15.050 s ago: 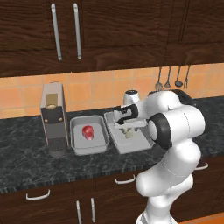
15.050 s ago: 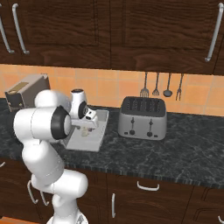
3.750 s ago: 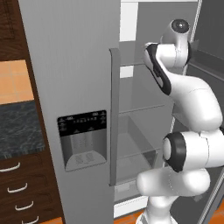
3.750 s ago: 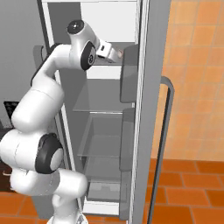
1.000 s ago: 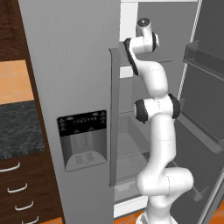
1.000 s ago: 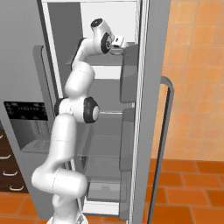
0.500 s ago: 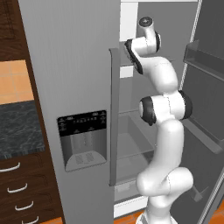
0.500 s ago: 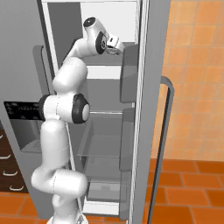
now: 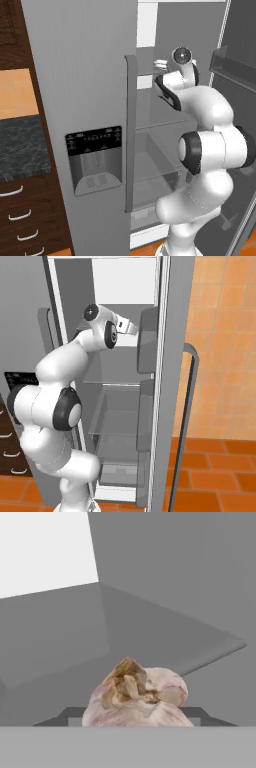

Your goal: Place one garlic and one steak in each tupperware on the nearby counter, to pack two identical lunches.

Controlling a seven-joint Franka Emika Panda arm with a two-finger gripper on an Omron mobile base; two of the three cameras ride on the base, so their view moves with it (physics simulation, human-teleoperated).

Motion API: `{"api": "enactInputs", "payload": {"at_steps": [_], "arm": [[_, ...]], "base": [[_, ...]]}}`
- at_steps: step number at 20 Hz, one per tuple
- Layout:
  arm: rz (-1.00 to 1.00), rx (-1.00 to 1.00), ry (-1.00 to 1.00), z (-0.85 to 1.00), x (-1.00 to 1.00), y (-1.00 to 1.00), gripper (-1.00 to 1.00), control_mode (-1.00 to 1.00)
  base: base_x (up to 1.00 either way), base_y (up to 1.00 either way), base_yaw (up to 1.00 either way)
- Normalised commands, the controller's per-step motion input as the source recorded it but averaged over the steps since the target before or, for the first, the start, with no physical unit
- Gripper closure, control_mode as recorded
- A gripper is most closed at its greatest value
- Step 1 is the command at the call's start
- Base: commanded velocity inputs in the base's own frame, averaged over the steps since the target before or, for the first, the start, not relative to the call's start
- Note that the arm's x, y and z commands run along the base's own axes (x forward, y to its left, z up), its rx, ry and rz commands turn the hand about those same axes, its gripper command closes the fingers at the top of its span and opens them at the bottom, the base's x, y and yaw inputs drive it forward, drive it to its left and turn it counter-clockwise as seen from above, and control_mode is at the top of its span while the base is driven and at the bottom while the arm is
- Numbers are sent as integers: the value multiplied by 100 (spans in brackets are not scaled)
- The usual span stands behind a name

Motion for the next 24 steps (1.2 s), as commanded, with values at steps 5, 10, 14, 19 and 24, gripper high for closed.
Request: {"api": "enactInputs", "payload": {"at_steps": [5, 10, 14, 19, 24], "arm": [[1, 0, 5, 42, -100, 1, 100, -100], [0, 0, 8, 8, -100, 12, 100, -100], [5, 0, 17, -1, -100, 34, 100, -100], [10, 0, 14, -24, -100, 26, 100, -100], [12, 0, 11, -35, -100, 18, 100, -100]], "base": [[0, 0, 0], [0, 0, 0], [0, 0, 0], [0, 0, 0], [0, 0, 0]]}}
